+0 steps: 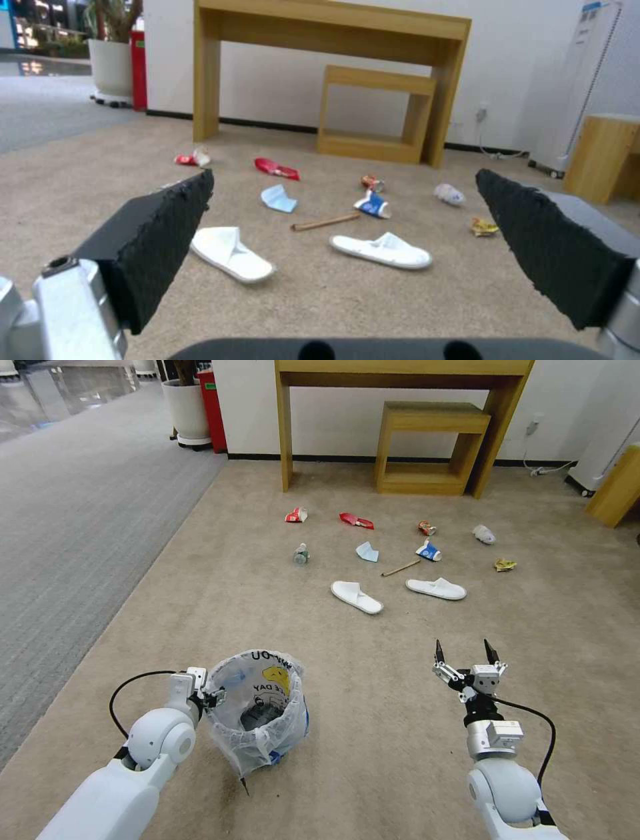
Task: Pick up the trash bin and place the garbage on the floor into it.
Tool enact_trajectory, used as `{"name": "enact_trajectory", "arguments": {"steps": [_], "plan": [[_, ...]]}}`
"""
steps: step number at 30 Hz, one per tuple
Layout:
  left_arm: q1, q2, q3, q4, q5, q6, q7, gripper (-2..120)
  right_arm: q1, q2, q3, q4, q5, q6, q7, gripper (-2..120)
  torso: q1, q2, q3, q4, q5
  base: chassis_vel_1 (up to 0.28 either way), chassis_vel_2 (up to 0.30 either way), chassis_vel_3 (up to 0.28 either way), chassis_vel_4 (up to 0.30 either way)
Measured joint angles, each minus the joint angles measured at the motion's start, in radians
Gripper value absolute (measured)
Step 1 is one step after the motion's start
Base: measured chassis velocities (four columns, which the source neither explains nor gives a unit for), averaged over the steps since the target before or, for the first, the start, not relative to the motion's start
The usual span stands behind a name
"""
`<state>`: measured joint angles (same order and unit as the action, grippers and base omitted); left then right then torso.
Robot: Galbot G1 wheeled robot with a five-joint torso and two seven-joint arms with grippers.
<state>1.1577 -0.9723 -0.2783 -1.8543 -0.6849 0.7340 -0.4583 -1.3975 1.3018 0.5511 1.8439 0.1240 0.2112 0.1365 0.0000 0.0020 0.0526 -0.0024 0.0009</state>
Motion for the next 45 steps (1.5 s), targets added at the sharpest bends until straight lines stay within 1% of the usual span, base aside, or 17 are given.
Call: {"name": "enact_trajectory", "arguments": {"steps": [3,4,10,13,19,22,24,26,28,29,31,34,35,38,39,41,45], "plan": [[0.003,-0.004,0.001,0.0,0.005,0.0,0.001,40,-0.001,-0.001,0.0,0.0,0.0,0.002,0.0,100,0.0,0.0,0.0,0.0,0.0,0.0,0.0,0.0,0.0],[0.003,-0.004,0.001,0.0,0.005,0.0,0.001,40,-0.001,-0.001,0.0,0.0,0.0,0.002,0.0,100,0.0,0.0,0.0,0.0,0.0,0.0,0.0,0.0,0.0],[0.022,-0.004,-0.008,-0.009,0.013,0.0,0.006,17,-0.001,-0.004,0.001,-0.003,0.0,0.008,0.0,100,0.0,0.0,0.0,-0.0001,0.0,0.0,0.0,0.0,0.0],[0.032,-0.004,-0.018,-0.016,0.012,-0.003,0.007,11,0.0,-0.004,-0.001,-0.005,0.0,0.009,0.0,100,0.0,0.0,0.0,-0.0001,0.0,0.0,0.0,0.0,0.0],[0.063,-0.001,-0.063,-0.044,-0.01,-0.002,0.009,8,0.002,-0.003,-0.005,-0.006,-0.002,0.011,0.0,100,0.0,0.0,0.0,-0.0001,-0.0004,0.0,0.0,0.0,0.0],[0.097,-0.014,-0.141,-0.097,-0.088,0.002,-0.014,3,0.005,-0.001,-0.01,-0.006,-0.003,0.012,0.0,100,0.0,0.0,0.0,0.0,-0.0003,0.0,0.0,0.0,0.0],[0.104,-0.022,-0.166,-0.114,-0.112,0.003,-0.024,1,0.005,-0.001,-0.011,-0.007,-0.003,0.012,0.0,100,0.0,0.0,0.0,0.0,-0.0003,0.0,0.0,0.0,0.0],[0.112,-0.041,-0.216,-0.152,-0.183,0.004,-0.063,1,0.007,0.0,-0.016,-0.006,-0.003,0.012,0.0,100,0.0,0.0,0.0,0.0002,-0.0004,0.0,0.0,0.0,0.0],[0.113,-0.045,-0.228,-0.161,-0.201,0.004,-0.074,1,0.007,0.0,-0.017,-0.006,-0.003,0.012,0.0,100,0.0,0.0,0.0,0.0001,-0.0003,0.0,0.0,0.0,0.0],[0.114,-0.058,-0.26,-0.19,-0.256,0.004,-0.111,1,0.007,0.0,-0.018,-0.007,-0.003,0.012,0.0,100,0.0,0.0,0.0,0.0003,0.0,0.0,0.0,0.0,0.0],[0.114,-0.062,-0.269,-0.198,-0.274,0.004,-0.122,1,0.007,0.0,-0.018,-0.006,-0.003,0.012,0.0,100,0.0,0.0,0.0,0.0002,0.0001,0.0,0.0,0.0,0.0],[0.126,-0.091,-0.337,-0.259,-0.387,0.004,-0.183,1,0.004,0.0,-0.018,-0.003,-0.001,0.015,0.0,100,0.0,0.0,0.0,-0.0003,-0.0002,0.0,0.0,0.0,0.0],[0.126,-0.091,-0.337,-0.259,-0.387,0.004,-0.183,1,0.004,0.0,-0.018,-0.003,-0.001,0.015,0.0,100,0.0,0.0,0.0,-0.0003,-0.0002,0.0,0.0,0.0,0.0],[0.151,-0.125,-0.419,-0.315,-0.481,0.003,-0.243,1,-0.001,-0.001,-0.016,0.003,0.008,0.027,0.001,100,0.0,0.0,0.0,0.0001,-0.0001,0.0,0.0,0.0,0.0],[0.151,-0.125,-0.419,-0.315,-0.481,0.003,-0.243,1,-0.001,-0.001,-0.016,0.003,0.008,0.027,0.001,100,0.0,0.0,0.0,0.0001,-0.0001,0.0,0.0,0.0,0.0],[0.179,-0.153,-0.474,-0.361,-0.557,0.003,-0.297,1,-0.005,-0.003,-0.009,0.009,0.016,0.04,0.001,100,0.0,0.0,0.0,0.0001,-0.0001,0.0,0.0,0.0,0.0],[0.227,-0.177,-0.505,-0.39,-0.576,0.003,-0.312,1,-0.014,-0.006,0.001,0.017,0.029,0.054,-0.012,100,0.0,0.0,0.0,0.0002,0.0,0.0,0.0,0.0,0.0]]}}
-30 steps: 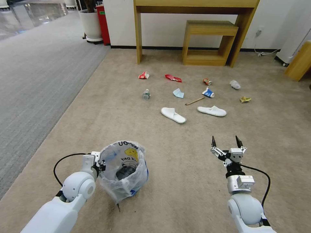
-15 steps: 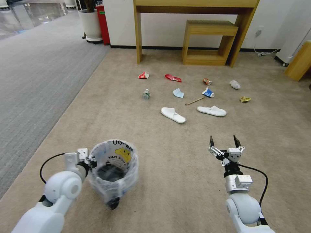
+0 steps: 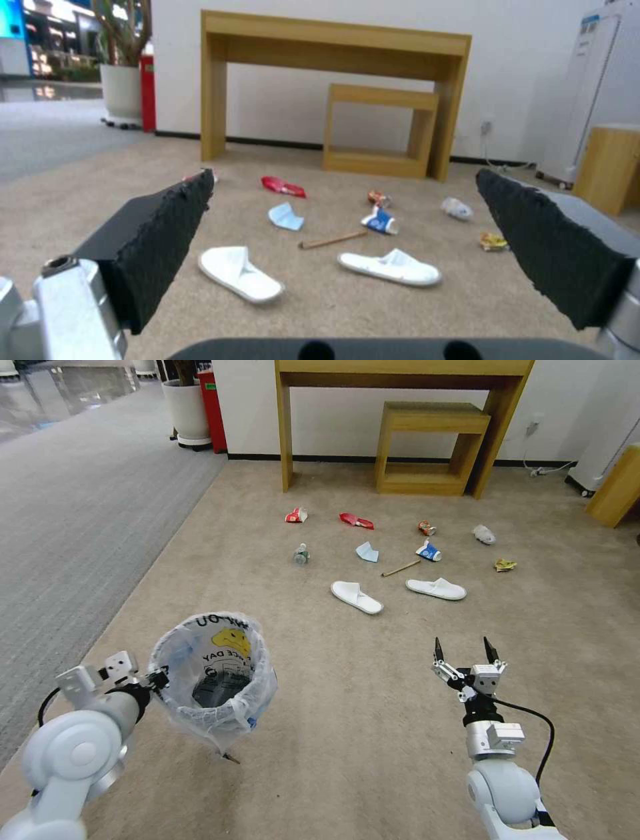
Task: Pick up the trash bin and place the garbage on the floor into it.
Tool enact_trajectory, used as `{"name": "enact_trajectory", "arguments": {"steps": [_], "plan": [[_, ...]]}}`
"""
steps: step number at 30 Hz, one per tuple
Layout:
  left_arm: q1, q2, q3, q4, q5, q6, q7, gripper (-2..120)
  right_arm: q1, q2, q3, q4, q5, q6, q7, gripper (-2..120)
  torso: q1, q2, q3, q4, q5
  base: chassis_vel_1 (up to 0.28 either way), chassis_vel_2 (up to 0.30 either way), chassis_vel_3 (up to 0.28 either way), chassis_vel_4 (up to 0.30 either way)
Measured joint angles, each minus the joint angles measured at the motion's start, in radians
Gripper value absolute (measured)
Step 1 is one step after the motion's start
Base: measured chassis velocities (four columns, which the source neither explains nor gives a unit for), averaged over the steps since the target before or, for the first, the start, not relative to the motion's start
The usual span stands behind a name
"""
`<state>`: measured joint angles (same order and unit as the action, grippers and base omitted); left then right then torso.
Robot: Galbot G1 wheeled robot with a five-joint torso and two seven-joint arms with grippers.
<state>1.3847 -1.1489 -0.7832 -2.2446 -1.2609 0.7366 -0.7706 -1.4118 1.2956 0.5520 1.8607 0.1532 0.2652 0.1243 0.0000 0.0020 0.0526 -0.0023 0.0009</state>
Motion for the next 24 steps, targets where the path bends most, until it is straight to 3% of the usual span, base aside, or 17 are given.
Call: {"name": "enact_trajectory", "arguments": {"steps": [12,24], "plan": [[0.094,-0.072,-0.055,-0.078,0.024,0.0,0.023,1,-0.029,0.02,0.032,0.044,0.018,0.028,-0.033,100,0.0,0.0,0.0,-0.0003,0.0,0.0,0.0,0.0,0.0],[0.111,-0.089,-0.067,-0.081,0.035,-0.001,0.038,1,-0.055,0.036,0.034,0.065,0.005,0.048,-0.043,100,0.0,0.0,0.0,-0.0002,-0.0001,0.0,0.0,0.0,0.0]]}}
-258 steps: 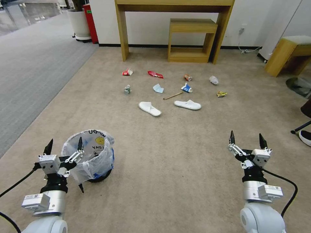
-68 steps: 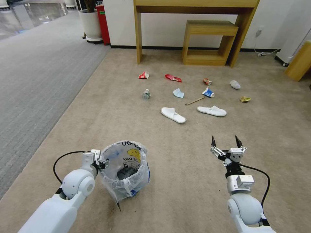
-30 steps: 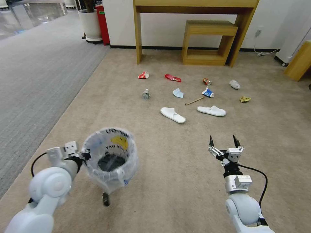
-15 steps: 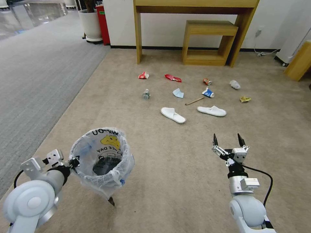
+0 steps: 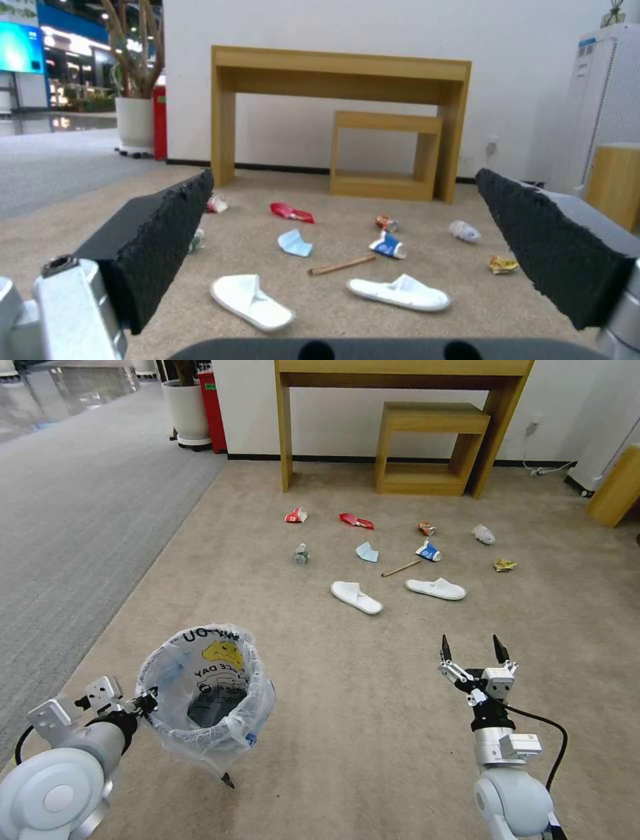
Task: Pick up the trash bin and place the garbage on the floor into it.
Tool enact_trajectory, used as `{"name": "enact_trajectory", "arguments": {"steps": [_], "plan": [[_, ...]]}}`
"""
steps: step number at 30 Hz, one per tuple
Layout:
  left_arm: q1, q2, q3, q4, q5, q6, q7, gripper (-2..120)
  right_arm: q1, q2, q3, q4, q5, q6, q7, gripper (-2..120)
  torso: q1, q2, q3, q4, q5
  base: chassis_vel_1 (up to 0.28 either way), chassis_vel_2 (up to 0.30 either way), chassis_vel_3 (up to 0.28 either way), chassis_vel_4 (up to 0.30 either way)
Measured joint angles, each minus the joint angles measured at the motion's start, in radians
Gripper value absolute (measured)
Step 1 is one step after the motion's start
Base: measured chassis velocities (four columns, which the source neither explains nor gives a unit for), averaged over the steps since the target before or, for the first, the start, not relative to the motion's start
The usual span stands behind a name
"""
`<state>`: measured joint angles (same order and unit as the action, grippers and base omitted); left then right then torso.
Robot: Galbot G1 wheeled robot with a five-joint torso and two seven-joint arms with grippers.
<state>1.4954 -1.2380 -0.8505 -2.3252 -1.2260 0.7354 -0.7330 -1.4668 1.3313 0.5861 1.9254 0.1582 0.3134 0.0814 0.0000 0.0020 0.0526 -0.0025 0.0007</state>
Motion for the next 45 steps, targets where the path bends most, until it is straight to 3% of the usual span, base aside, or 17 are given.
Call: {"name": "enact_trajectory", "arguments": {"steps": [12,27,45], "plan": [[0.001,0.004,0.002,0.016,0.014,0.0,0.013,1,0.008,0.003,-0.003,-0.007,-0.006,0.005,0.001,100,0.0,0.0,0.0,0.0,-0.0001,-0.041,0.069,0.033,-0.081],[-0.03,0.015,0.027,0.066,0.031,0.0,0.034,1,0.025,0.004,-0.003,-0.026,-0.006,0.007,0.002,100,0.0,0.0,0.0,0.0001,-0.0001,-0.107,0.301,0.121,-0.3],[-0.045,0.03,0.015,0.075,0.018,0.0,0.042,1,0.045,0.006,-0.011,-0.045,-0.003,0.004,0.0,100,0.0,0.0,0.0,0.0002,0.0001,-0.233,0.234,0.228,-0.243]]}}
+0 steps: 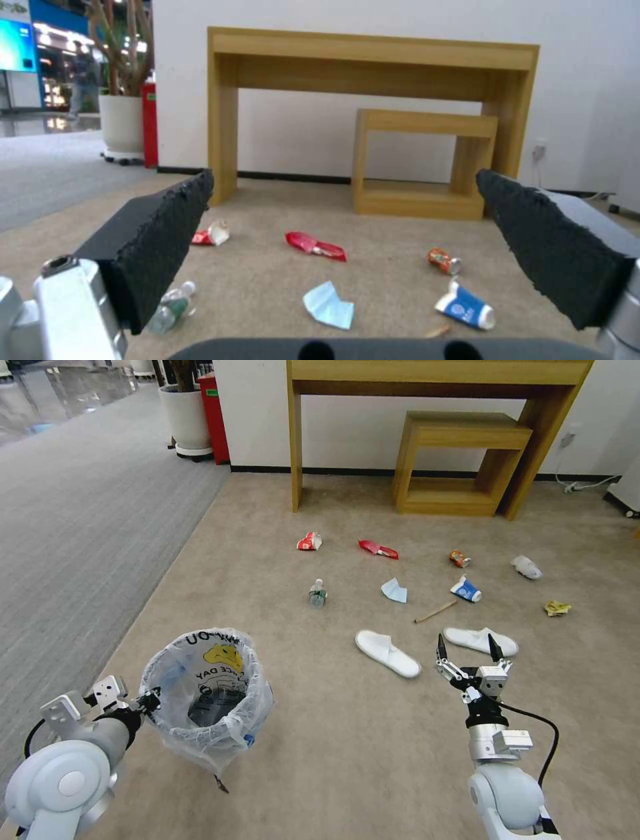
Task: Pick up the trash bin and place the garbage on the floor into it.
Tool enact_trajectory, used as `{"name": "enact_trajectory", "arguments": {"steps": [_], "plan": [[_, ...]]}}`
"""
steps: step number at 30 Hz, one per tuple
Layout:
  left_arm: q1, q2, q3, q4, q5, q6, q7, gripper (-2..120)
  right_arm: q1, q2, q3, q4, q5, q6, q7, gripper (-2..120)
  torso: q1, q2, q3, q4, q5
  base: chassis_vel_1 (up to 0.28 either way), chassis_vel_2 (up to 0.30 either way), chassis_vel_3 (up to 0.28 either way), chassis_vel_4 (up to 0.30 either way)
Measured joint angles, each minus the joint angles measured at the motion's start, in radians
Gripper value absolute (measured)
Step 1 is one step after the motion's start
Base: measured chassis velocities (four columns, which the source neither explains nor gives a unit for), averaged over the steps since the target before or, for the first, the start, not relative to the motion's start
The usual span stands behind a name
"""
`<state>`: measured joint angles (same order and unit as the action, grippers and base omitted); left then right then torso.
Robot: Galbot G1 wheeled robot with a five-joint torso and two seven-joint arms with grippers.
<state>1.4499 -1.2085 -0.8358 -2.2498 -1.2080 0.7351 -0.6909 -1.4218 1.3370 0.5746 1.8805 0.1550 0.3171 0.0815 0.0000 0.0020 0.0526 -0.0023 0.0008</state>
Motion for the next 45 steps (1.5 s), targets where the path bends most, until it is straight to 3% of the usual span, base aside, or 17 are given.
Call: {"name": "enact_trajectory", "arguments": {"steps": [19,45], "plan": [[0.029,-0.008,-0.02,-0.068,-0.013,0.0,-0.005,1,-0.012,-0.006,0.011,0.013,0.009,0.014,-0.018,100,0.0,0.0,0.0,-0.0002,0.0,-0.04,0.044,0.035,-0.038],[0.056,-0.015,-0.023,-0.091,-0.007,0.0,-0.003,1,-0.025,-0.01,0.015,0.033,0.022,0.025,-0.003,100,0.0,0.0,0.0,-0.0001,-0.0001,-0.098,0.097,0.094,-0.091]]}}
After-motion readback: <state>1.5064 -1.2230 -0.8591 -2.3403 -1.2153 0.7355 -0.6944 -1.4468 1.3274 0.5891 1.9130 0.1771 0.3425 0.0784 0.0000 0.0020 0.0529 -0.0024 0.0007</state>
